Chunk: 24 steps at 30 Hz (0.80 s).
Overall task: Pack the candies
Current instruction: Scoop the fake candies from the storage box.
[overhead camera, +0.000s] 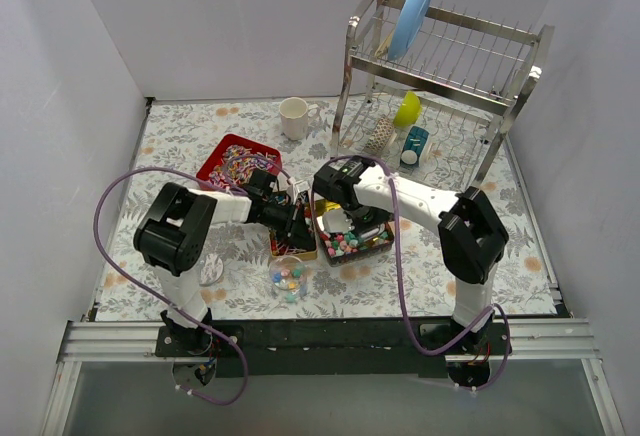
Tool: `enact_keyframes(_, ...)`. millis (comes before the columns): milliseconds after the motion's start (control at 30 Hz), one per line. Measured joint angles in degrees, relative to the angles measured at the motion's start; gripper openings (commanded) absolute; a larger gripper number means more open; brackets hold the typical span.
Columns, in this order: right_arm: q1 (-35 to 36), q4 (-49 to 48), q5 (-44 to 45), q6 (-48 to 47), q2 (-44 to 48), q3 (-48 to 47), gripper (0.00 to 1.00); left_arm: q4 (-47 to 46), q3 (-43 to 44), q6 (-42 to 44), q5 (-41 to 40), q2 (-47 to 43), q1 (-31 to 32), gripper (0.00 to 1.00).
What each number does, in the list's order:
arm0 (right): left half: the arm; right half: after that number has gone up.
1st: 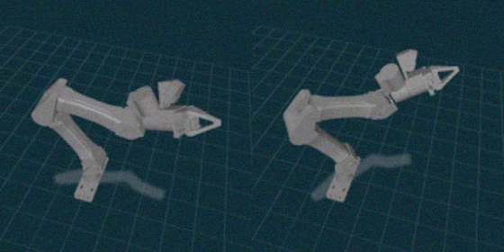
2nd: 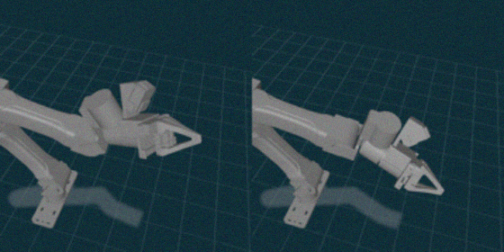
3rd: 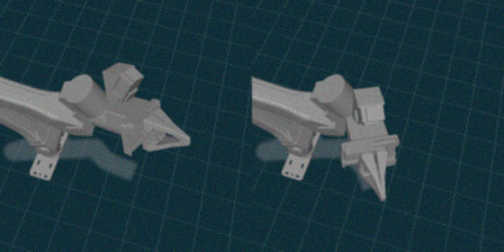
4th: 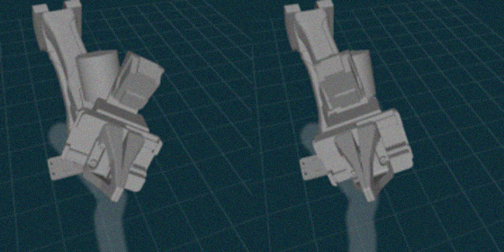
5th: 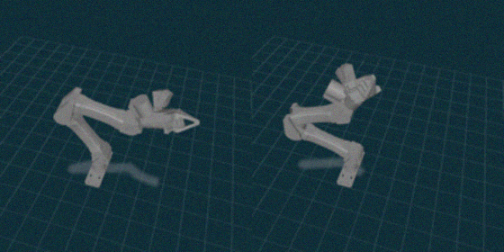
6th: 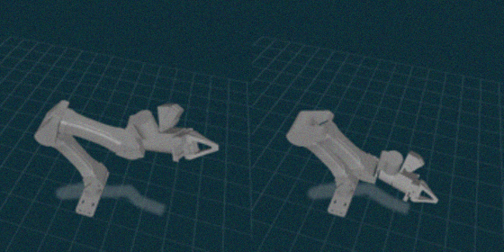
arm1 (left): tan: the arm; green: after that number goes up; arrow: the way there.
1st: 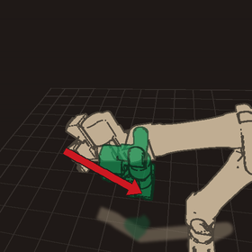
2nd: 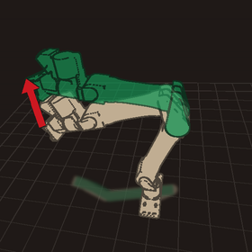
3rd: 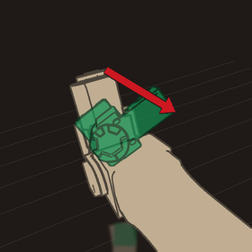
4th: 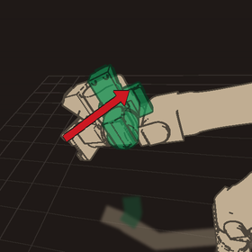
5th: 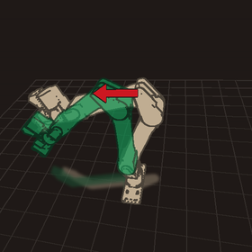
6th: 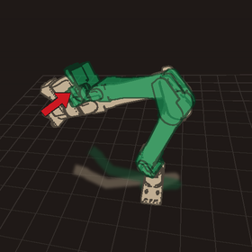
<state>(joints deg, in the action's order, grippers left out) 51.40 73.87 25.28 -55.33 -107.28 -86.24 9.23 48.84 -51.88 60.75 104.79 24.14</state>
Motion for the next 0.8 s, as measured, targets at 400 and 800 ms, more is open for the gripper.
enact_keyframes(400, 0.96, 0.63, -9.49, 11.43, -5.03, -3.76, 0.01, -9.42, 1.27, -8.96, 3.58, 6.25, -0.02, 0.0)
enact_keyframes(800, -1.86, 3.23, -14.62, 17.88, -8.44, -8.17, 0.01, -12.48, 2.29, -12.11, 5.99, 8.28, -1.75, 0.0)
